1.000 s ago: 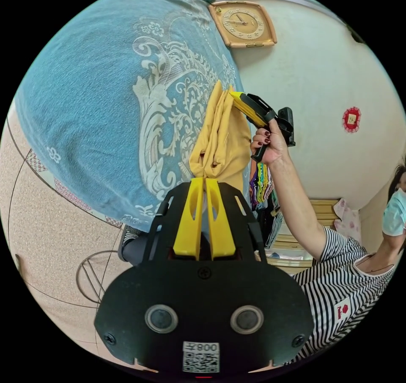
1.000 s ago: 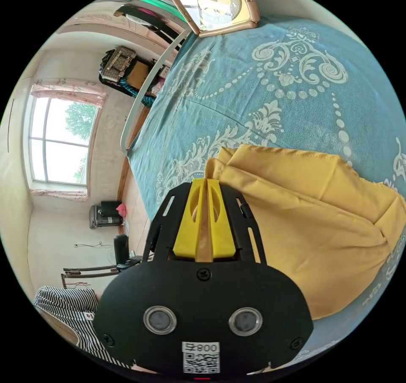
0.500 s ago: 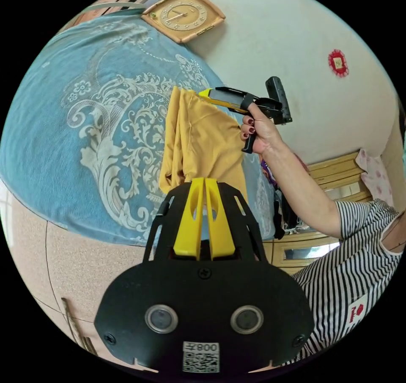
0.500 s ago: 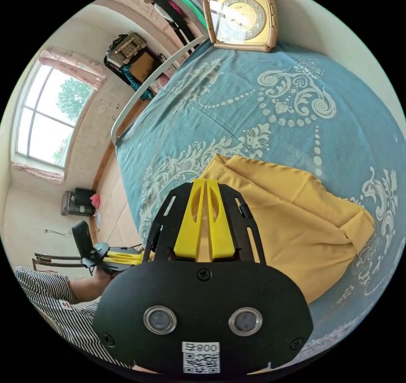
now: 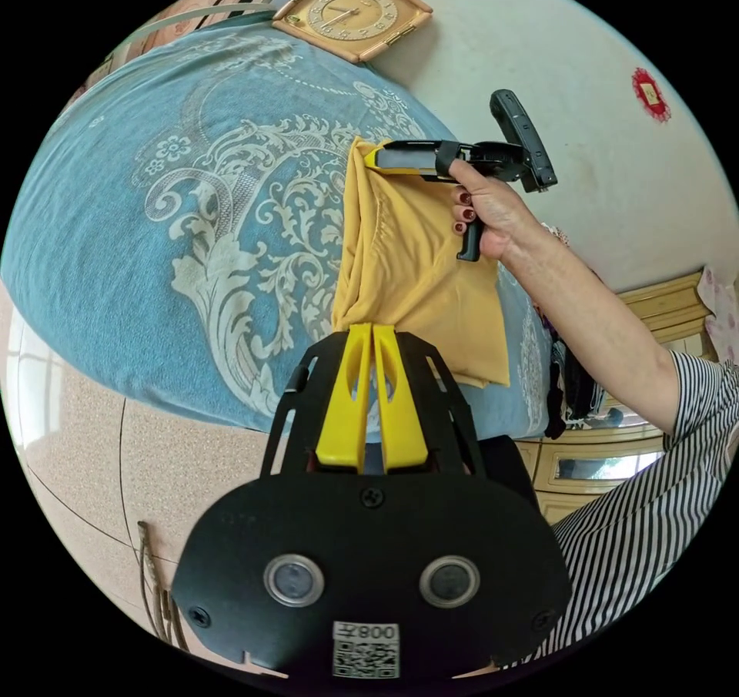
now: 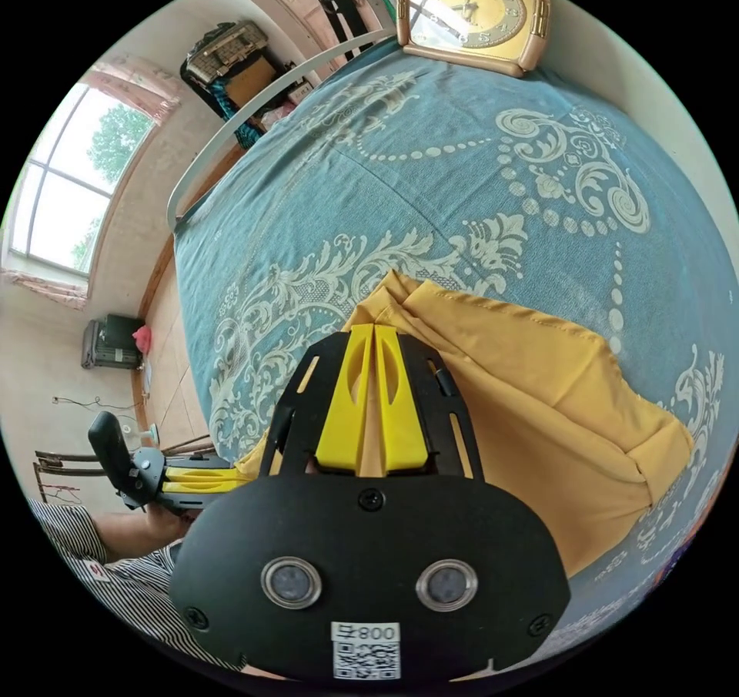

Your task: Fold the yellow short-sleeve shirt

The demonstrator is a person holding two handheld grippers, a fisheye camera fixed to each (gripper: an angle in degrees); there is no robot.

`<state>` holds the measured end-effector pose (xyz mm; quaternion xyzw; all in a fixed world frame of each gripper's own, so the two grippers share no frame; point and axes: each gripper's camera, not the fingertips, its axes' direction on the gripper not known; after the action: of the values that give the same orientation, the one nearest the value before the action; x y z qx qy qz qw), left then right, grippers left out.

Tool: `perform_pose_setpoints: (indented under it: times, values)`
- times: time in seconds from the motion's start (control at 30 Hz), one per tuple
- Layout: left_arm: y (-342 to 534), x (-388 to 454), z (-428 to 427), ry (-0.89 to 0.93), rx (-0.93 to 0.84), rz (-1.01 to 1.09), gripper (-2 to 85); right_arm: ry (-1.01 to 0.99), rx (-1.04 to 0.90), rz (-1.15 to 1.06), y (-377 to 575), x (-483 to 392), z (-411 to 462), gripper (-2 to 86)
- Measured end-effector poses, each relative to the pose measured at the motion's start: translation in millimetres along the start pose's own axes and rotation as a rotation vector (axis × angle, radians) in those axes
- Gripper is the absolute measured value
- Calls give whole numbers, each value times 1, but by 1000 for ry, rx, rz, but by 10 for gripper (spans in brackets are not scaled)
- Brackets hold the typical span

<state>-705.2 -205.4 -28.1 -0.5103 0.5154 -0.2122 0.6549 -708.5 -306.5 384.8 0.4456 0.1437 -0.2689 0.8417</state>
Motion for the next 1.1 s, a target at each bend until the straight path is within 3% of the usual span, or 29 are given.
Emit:
perform_pose_setpoints:
  times: [0.13, 0.27, 0.5, 0.67, 0.83, 1.1]
  values:
    - [6, 1, 5, 21, 7, -10, 2, -63, -46, 24, 12, 7, -8, 2]
    - [12, 11, -1, -11, 43, 40, 2, -4, 72, 36, 37, 7, -33, 2]
    - [11, 9, 22, -50, -23, 54, 2, -45, -27, 73, 56, 26, -18, 2]
    - [15, 3, 24, -14, -27, 35, 4, -100, 60, 80, 104, 40, -50, 4]
    - [23, -9, 14, 49, 0, 2, 15, -255, 217, 161, 228, 78, -109, 9]
    - [29, -46, 9, 178, 14, -78, 89, -367, 252, 487, 438, 114, -122, 30]
